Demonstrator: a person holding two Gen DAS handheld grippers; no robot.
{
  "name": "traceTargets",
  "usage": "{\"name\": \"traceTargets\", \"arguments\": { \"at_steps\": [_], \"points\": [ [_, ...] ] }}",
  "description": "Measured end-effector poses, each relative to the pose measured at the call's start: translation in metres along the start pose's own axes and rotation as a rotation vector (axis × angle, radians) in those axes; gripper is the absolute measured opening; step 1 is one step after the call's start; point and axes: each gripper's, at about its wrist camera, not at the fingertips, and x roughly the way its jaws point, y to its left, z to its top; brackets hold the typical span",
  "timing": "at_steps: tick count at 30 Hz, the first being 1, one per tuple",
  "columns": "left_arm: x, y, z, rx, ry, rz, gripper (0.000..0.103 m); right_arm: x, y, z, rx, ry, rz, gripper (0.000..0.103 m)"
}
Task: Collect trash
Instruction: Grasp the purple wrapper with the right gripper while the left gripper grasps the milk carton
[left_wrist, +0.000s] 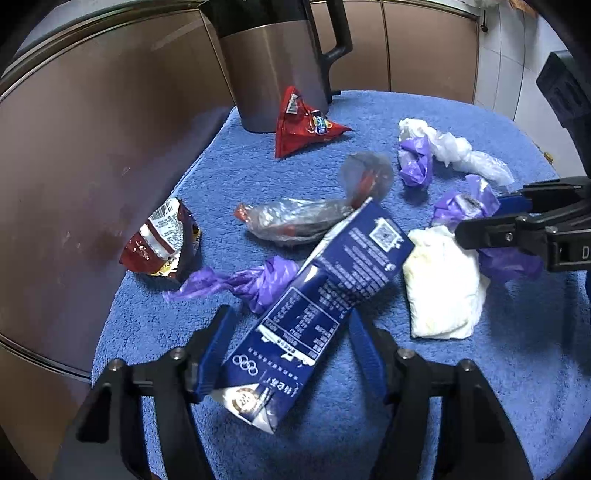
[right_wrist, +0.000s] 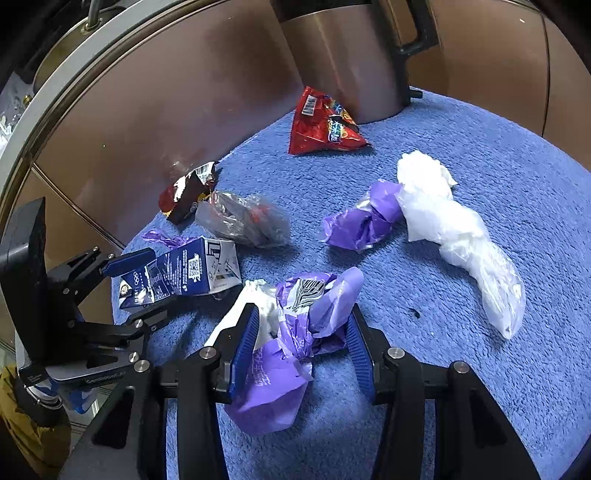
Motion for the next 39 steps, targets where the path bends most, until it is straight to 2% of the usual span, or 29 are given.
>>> {"name": "traceTargets", "arguments": {
  "at_steps": [5,8,11,12,14,27,28,30,32,33,34,37,39],
  "points": [
    [-0.002,-0.003,-0.001,-0.004,-0.008,0.034,0.046,-0.003,-0.007,-0.004,0.007,0.004,0.0,0.035],
    [-0.009,-0.001,-0.003,-0.026,-0.022,0.021,0.035,-0.006,-0.009,-0.008,0.009,0.002,0.015,0.03],
    [-0.018,0.0,-0.005,-0.053,-0.032,-0.004,0.014,-0.009,-0.009,-0.013,0.01,-0.004,0.02,0.027],
    [-0.019,0.0,-0.006,-0.058,-0.028,-0.01,0.005,-0.011,-0.008,-0.015,0.01,-0.005,0.023,0.027],
    [-0.023,-0.002,-0.01,-0.064,-0.027,-0.004,0.004,-0.016,-0.007,-0.019,0.009,-0.01,0.026,0.026],
    [-0.064,-0.001,-0.032,-0.178,-0.062,-0.082,0.003,-0.075,0.002,-0.043,0.008,-0.093,0.043,0.026],
    [-0.068,0.001,-0.034,-0.19,-0.068,-0.084,0.007,-0.078,0.002,-0.045,0.005,-0.096,0.044,0.026],
    [-0.072,0.007,-0.033,-0.218,-0.067,-0.11,0.008,-0.084,0.004,-0.049,0.002,-0.103,0.047,0.026],
    [-0.076,0.012,-0.031,-0.235,-0.077,-0.106,0.021,-0.086,0.004,-0.05,0.002,-0.106,0.051,0.026],
    [-0.077,0.015,-0.029,-0.24,-0.081,-0.096,0.037,-0.087,0.004,-0.051,0.003,-0.106,0.054,0.026],
    [-0.077,0.017,-0.028,-0.245,-0.083,-0.087,0.047,-0.086,0.003,-0.051,0.004,-0.106,0.056,0.026],
    [-0.068,0.022,-0.022,-0.255,-0.066,-0.09,0.047,-0.084,0.001,-0.053,0.009,-0.104,0.069,0.026],
    [-0.054,0.025,-0.015,-0.258,-0.026,-0.077,0.047,-0.081,-0.001,-0.054,0.013,-0.101,0.07,0.026]
  ]
}}
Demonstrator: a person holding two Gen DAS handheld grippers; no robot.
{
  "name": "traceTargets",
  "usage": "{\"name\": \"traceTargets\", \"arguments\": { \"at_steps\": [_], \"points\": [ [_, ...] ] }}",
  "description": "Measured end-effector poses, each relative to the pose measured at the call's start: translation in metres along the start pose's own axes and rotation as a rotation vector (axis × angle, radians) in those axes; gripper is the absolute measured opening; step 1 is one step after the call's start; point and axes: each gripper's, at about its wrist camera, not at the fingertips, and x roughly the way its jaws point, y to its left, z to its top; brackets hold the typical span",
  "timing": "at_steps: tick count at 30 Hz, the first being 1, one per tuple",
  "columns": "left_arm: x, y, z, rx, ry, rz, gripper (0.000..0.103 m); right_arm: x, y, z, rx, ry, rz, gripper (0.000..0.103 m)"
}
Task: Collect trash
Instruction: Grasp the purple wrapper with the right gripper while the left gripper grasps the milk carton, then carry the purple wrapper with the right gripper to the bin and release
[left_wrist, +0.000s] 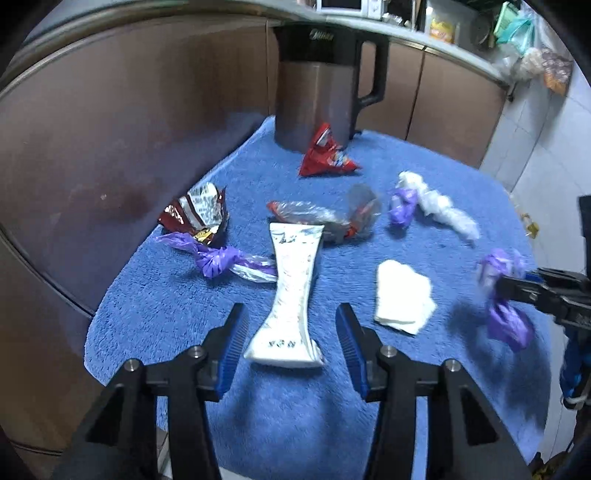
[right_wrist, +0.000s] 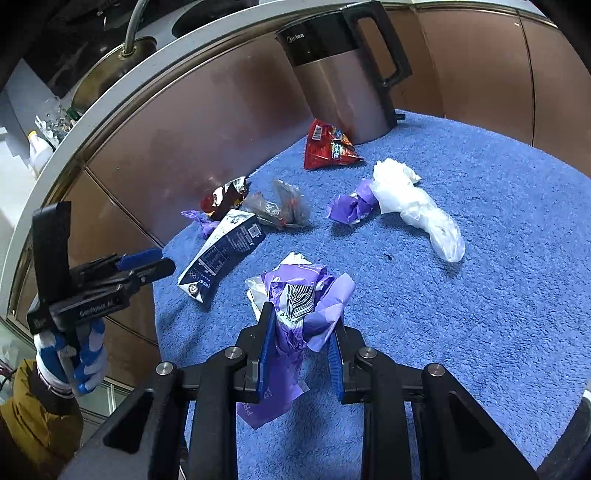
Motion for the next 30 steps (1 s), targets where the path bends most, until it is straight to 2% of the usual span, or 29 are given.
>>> {"name": "traceTargets", "arguments": {
  "at_steps": [6,8,9,10,14,18,30],
  "points": [
    [0.038,-0.001,0.011,-0.003,0.099,0.026,0.046,0.008,-0.009,0.0,0.006,0.008,0.001,0.026],
    [0.048,-0.004,0.012,0.002,0.132,0.034,0.039,0.008,-0.012,0.0,0.011,0.008,0.003,0.026],
    [0.052,-0.005,0.011,0.004,0.145,0.039,0.031,0.009,-0.013,0.001,0.012,0.007,0.003,0.026],
    [0.052,-0.007,0.009,0.007,0.146,0.042,0.03,0.008,-0.014,0.0,0.013,0.006,0.003,0.026],
    [0.04,-0.015,0.003,0.029,0.108,0.049,0.025,0.003,-0.016,-0.003,0.021,0.0,0.004,0.026],
    [0.019,-0.02,-0.003,-0.005,0.068,0.011,0.025,-0.009,-0.013,-0.006,0.025,-0.017,0.006,0.026],
    [-0.053,-0.051,-0.023,-0.05,-0.041,-0.079,0.025,-0.087,-0.001,-0.024,0.02,-0.119,-0.015,0.026]
  ]
}}
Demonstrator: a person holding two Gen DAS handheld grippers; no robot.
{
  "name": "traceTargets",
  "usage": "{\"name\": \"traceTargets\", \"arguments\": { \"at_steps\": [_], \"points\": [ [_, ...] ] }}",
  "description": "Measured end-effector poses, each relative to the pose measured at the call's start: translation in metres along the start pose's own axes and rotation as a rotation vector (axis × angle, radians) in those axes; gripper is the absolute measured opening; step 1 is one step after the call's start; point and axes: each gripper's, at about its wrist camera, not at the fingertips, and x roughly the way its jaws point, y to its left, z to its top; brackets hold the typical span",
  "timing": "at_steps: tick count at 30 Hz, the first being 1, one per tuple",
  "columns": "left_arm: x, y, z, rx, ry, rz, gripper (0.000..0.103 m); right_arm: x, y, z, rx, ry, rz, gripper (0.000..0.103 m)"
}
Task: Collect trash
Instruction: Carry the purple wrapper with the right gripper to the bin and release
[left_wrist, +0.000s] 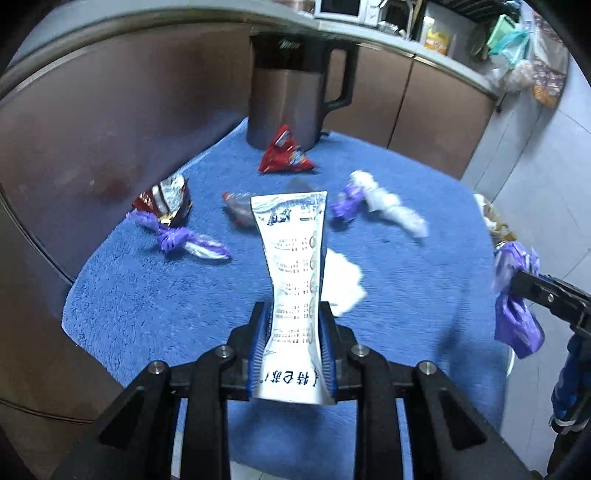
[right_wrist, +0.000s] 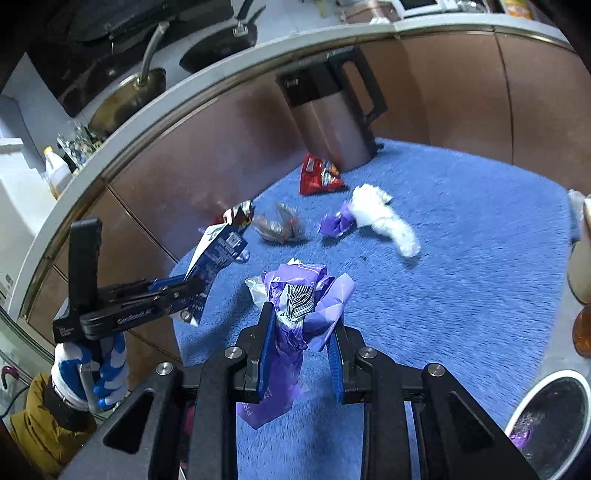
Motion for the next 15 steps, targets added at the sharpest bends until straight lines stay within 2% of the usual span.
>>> {"name": "traceTargets", "arguments": {
  "at_steps": [6,11,15],
  "points": [
    [-0.04,-0.055,0.001,0.064,-0.064,-0.058,0.025,-0.058,-0.015,-0.005,0.015,-0.082,-0.048,0.026],
    [-0.057,-0.128,0.004,0.145,-0.084,-0.146,0.025,-0.115,-0.047,-0.018,0.047,-0.15,-0.133,0.026],
    [-0.05,-0.199,0.003,0.23,-0.063,-0.231,0.025,-0.159,-0.082,-0.033,0.093,-0.195,-0.227,0.026]
  ]
}}
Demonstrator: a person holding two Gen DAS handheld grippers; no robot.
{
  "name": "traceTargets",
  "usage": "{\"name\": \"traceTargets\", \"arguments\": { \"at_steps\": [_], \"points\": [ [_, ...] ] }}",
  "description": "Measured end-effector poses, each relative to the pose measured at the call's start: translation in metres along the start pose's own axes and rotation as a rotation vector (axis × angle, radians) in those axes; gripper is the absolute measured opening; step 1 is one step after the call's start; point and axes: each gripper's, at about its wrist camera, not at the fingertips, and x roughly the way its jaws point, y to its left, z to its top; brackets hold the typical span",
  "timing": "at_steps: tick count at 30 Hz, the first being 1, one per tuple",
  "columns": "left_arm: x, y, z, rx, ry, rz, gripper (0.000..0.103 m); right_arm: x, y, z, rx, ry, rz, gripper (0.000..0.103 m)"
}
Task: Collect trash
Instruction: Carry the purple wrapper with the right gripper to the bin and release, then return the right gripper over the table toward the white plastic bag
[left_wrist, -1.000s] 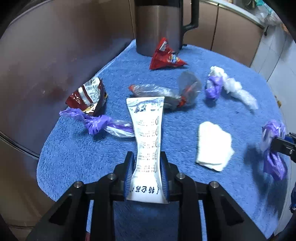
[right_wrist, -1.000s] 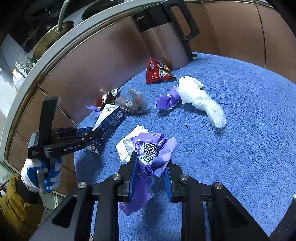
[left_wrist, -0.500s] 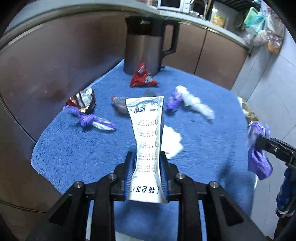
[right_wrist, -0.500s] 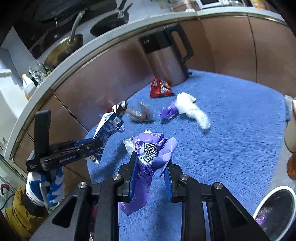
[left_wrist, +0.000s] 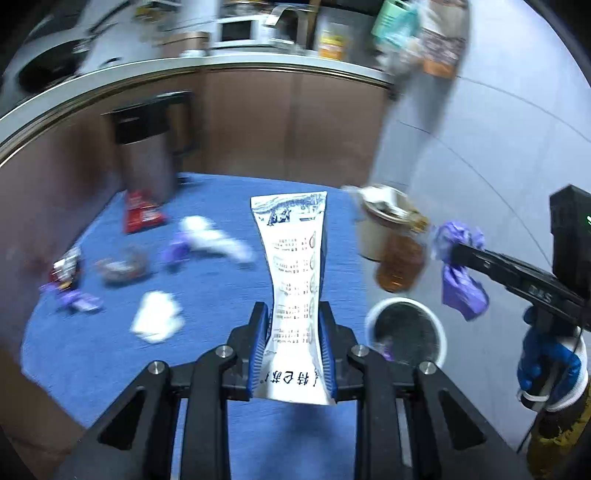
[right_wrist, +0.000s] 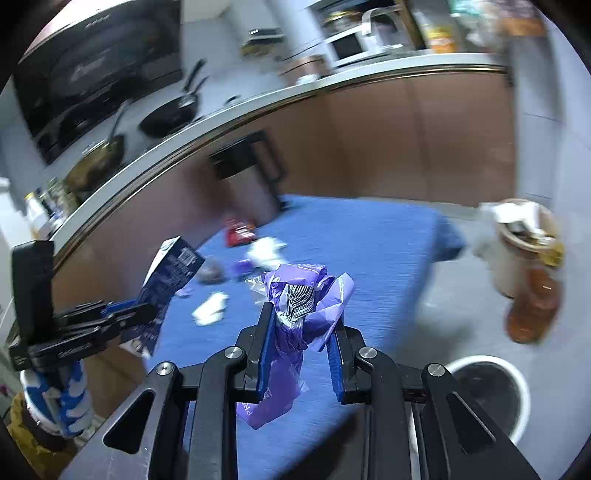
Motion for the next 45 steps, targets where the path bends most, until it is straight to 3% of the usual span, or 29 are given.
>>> {"name": "traceTargets", "arguments": {
  "at_steps": [5,10,15,20,22,23,26,33,45],
  "points": [
    [0.054,-0.076,0.003,0.099,0.084,-0.085,0.025,-0.029,-0.073,-0.016,0.071,-0.007,-0.167,0.026],
    [0.122,-0.138,-0.01,0.172,0.21,-0.143,0.025,-0.018,-0.138,-0.048,0.158,0.06,-0.287,0.026],
    [0.178,-0.179,-0.019,0.2,0.309,-0.183,0.026,0.004,-0.192,-0.08,0.253,0.141,-0.337,0.028],
    [0.206,-0.203,-0.018,0.194,0.333,-0.222,0.028,0.022,-0.224,-0.097,0.303,0.178,-0.362,0.036],
    [0.214,-0.205,-0.014,0.168,0.333,-0.239,0.039,0.026,-0.236,-0.102,0.328,0.185,-0.373,0.05],
    [0.216,-0.206,-0.011,0.152,0.33,-0.247,0.041,0.027,-0.241,-0.105,0.338,0.187,-0.381,0.05],
    [0.212,-0.2,-0.009,0.119,0.309,-0.273,0.043,0.027,-0.248,-0.11,0.359,0.188,-0.39,0.05],
    [0.169,-0.179,-0.001,0.086,0.184,-0.249,0.043,0.017,-0.244,-0.106,0.372,0.145,-0.392,0.05],
    [0.079,-0.132,0.002,0.052,0.008,-0.157,0.043,-0.027,-0.159,-0.059,0.234,-0.006,-0.335,0.05]
  ]
}}
